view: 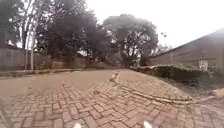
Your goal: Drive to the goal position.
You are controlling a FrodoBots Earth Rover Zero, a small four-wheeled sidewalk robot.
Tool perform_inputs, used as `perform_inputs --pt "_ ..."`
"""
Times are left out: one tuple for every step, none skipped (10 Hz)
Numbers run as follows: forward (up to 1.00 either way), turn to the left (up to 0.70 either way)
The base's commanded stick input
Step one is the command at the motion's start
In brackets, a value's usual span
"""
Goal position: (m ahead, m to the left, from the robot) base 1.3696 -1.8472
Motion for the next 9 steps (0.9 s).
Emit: perform_inputs --pt "0.5 0.09" --pt "0.5 0.16" --pt "0.5 0.2" --pt "0.5 0.01" --pt "0.5 0.04" --pt "0.5 0.07" --pt "0.5 0.1" --pt "0.5 0.15" --pt "0.5 0.12"
